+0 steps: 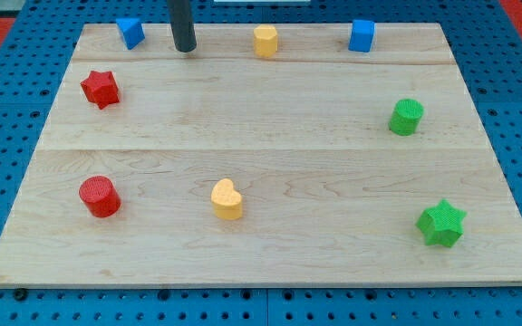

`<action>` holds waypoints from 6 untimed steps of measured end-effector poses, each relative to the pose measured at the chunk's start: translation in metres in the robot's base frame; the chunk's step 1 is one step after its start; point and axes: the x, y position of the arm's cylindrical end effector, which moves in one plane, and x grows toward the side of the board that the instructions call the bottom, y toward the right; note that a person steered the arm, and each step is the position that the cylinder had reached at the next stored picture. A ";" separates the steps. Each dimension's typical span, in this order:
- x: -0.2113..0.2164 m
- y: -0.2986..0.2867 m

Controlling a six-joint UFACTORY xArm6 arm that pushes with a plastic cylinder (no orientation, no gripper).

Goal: Point at center right

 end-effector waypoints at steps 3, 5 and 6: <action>0.003 0.000; 0.028 0.035; 0.067 0.070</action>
